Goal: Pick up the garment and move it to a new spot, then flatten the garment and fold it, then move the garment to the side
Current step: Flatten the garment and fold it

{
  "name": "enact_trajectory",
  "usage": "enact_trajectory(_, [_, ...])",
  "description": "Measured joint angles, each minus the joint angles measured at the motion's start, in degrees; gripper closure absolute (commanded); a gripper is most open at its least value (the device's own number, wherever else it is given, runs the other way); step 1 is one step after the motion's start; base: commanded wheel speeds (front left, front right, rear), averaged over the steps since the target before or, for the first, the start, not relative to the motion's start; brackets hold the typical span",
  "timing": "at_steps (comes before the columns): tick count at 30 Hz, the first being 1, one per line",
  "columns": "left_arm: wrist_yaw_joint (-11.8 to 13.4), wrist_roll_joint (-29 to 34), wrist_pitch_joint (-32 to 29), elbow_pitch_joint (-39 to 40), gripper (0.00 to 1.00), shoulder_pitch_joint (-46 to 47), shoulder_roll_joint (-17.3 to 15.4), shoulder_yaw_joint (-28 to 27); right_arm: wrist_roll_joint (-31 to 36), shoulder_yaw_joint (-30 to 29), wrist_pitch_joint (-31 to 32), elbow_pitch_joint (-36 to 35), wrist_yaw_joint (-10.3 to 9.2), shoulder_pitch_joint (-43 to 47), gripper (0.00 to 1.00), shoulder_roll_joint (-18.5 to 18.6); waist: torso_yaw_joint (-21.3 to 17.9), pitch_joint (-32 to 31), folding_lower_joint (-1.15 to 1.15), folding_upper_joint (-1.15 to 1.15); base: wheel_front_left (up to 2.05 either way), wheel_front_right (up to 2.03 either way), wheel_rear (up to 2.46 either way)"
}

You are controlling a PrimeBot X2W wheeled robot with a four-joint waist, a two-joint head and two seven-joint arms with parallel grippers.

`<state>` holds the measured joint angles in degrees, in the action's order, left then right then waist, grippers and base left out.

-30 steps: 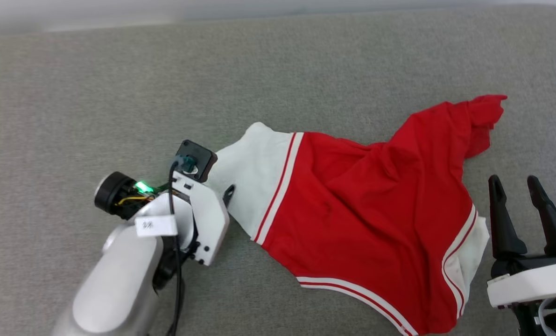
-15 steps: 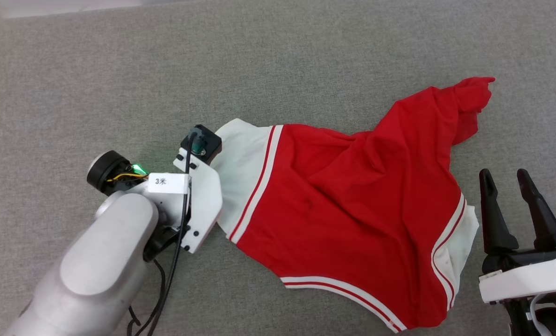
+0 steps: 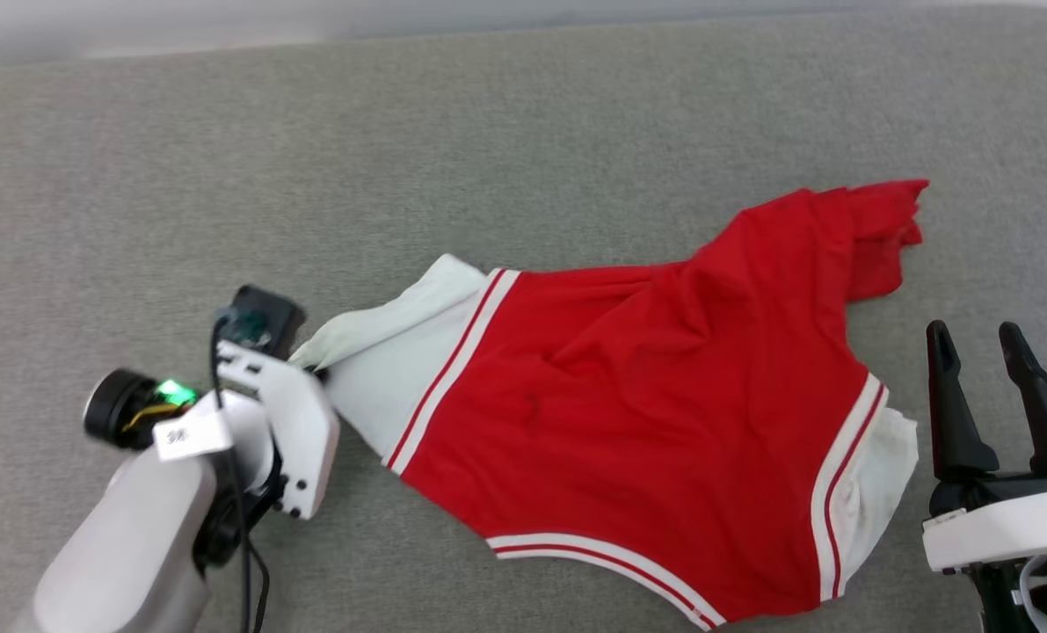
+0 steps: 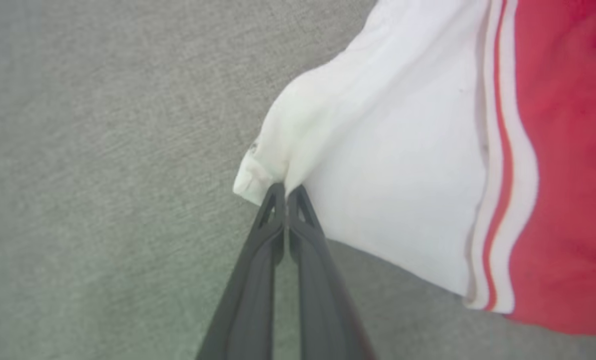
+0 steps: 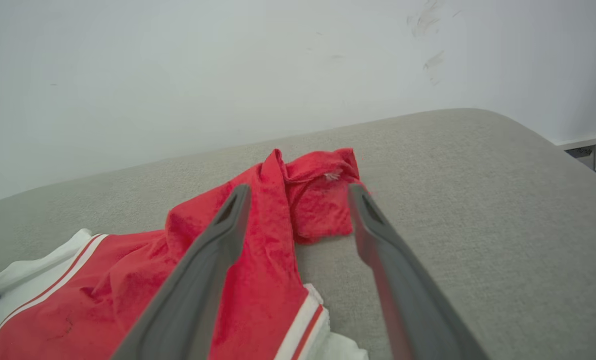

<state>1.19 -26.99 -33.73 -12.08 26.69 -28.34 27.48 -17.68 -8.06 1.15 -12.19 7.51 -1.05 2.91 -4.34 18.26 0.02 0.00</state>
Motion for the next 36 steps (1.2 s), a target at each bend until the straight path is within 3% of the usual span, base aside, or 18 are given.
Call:
enact_trajectory(6, [5.4, -4.4, 3.6, 5.8, 1.0, -11.6, -1.6, -5.2, 0.1, -1.8, 1.7, -0.2, 0.0, 2.0, 0.0, 0.0, 2.3, -2.8, -0.01, 0.0, 0.0, 0.0, 0.0])
enact_trajectory(13, [7.6, -7.8, 10.3, 7.3, 1.0, -17.8, 2.7, -7.4, 0.1, -2.9, 2.9, -0.1, 0.0, 3.0, 0.0, 0.0, 2.9, -4.2, -0.01, 0.0, 0.0, 0.0, 0.0])
enact_trajectory(14, [7.3, -8.5, 10.9, 7.3, 0.71, -18.1, 3.5, -7.5, 0.1, -2.8, 3.0, 0.0, 0.0, 3.1, 0.0, 0.0, 2.8, -4.3, -0.01, 0.0, 0.0, 0.0, 0.0])
enact_trajectory(15, [6.9, -9.2, 12.2, 7.3, 0.18, -18.6, 4.3, -7.5, 0.0, -2.8, 3.4, 0.1, 0.0, 3.2, 0.0, 0.0, 2.7, -4.5, -0.01, 0.0, 0.0, 0.0, 0.0])
enact_trajectory(16, [7.0, -8.9, 14.1, 7.5, 0.0, -18.9, 5.1, -7.7, 0.0, -2.8, 3.6, 0.1, 0.0, 3.4, 0.0, 0.0, 2.7, -4.7, -0.01, 0.0, 0.0, 0.0, 0.0])
enact_trajectory(23, [8.2, -5.6, 29.9, 9.9, 0.0, -18.6, 8.5, -10.4, -1.2, -3.6, 5.5, 1.0, 0.0, 4.9, 0.0, 0.0, 2.6, -6.9, -0.02, 0.0, 0.0, 0.0, 0.0])
enact_trajectory(28, [9.5, -1.4, 38.4, 13.5, 0.0, -18.1, 8.7, -11.1, -1.1, -4.3, 9.1, 1.3, 0.0, 5.6, 0.0, 0.0, 2.9, -8.5, -0.02, 0.0, 0.0, 0.0, 0.0])
enact_trajectory(36, [13.2, 2.5, 42.0, 20.0, 0.0, -18.9, 8.4, -11.7, 0.2, -6.3, 23.3, 1.4, 0.0, 6.7, 0.0, 0.9, 3.6, -8.7, -0.02, 0.0, 0.0, 0.0, 0.0])
